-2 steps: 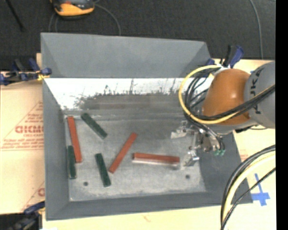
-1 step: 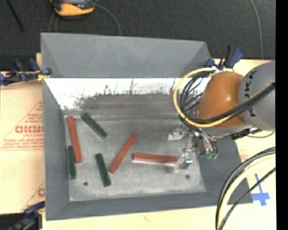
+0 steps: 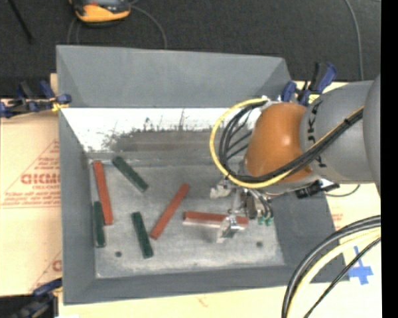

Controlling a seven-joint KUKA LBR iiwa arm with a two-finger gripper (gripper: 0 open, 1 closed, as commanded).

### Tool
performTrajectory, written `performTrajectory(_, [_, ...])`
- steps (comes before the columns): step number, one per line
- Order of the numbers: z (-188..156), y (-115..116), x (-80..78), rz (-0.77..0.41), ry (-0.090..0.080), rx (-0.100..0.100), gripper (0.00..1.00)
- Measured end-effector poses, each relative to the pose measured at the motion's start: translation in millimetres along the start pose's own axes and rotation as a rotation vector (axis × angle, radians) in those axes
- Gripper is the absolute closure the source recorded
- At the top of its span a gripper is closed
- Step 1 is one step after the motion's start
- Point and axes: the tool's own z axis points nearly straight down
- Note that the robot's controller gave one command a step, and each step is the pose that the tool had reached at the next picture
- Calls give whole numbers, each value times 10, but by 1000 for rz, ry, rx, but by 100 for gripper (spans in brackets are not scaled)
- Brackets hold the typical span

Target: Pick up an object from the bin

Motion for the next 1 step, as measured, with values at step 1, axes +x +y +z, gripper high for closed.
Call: performTrajectory(1, [334,80,-25,-58,-3,4,0])
